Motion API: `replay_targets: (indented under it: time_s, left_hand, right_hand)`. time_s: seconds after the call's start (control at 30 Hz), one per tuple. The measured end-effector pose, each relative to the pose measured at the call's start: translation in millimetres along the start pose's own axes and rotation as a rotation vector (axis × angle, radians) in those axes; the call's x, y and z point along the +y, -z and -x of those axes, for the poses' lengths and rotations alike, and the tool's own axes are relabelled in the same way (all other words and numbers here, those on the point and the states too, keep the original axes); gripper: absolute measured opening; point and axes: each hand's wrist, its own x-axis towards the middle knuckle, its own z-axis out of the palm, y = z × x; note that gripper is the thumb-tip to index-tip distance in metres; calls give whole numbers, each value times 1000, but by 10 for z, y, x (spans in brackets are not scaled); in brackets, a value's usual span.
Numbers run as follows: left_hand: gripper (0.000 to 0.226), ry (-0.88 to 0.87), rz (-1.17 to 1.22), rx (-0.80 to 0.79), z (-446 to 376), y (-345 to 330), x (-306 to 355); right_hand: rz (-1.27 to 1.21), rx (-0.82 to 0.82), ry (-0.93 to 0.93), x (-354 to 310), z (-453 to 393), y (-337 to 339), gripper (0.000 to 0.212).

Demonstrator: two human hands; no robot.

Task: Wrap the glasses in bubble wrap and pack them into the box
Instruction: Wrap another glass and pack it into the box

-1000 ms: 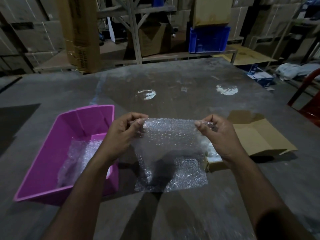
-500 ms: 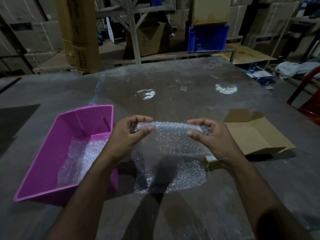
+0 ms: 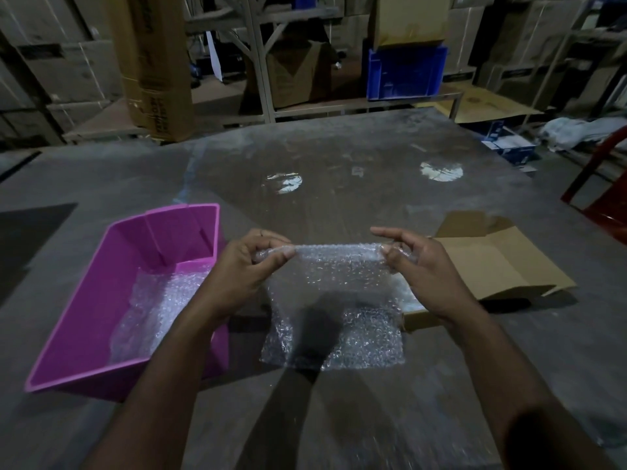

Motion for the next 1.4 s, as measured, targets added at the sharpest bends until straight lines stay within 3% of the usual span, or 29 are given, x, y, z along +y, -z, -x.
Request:
replay_targets:
  time_s: [0.13,0.4,0.5,0.6,0.73,0.87,1.03,1.13,1.3,1.4]
  left_hand:
    - [14,-16,52,-13,16,-58,43]
    - [31,-1,91,83,-28,-218,184]
    - [20,1,77,58,-45,-277,200]
    - [33,-13,25,95,-73,-372,202]
    - [21,-38,-64,176,-137,-476,220]
    - [18,-119,-238,228,-148,-498,198]
    - [34,-80,-301,116,-51,-511,317]
    - [27,-30,-228,94,16,-591,367]
    - [15,-18,-151,212,65,-601,372]
    - [9,-42,-184,256,74,-558,350]
  right_hand:
    - [-100,60,-12,-7,11,28,23]
    - [-216,9,-30,77,3,172,17]
    - [-177,-46,-54,126,-10,251,33]
    - [-105,-47,-47,165,-64,324,28]
    - [112,-21,57,234,-151,449,8]
    - [27,-79,54,248,-195,553,19]
    - [-127,-102,84,307,-266,605,25]
    - [-148,-118,78,325,-306,546,28]
    - [-226,-185,83,241,-313,457,20]
    - [-219,-234,91,211,-300,449,33]
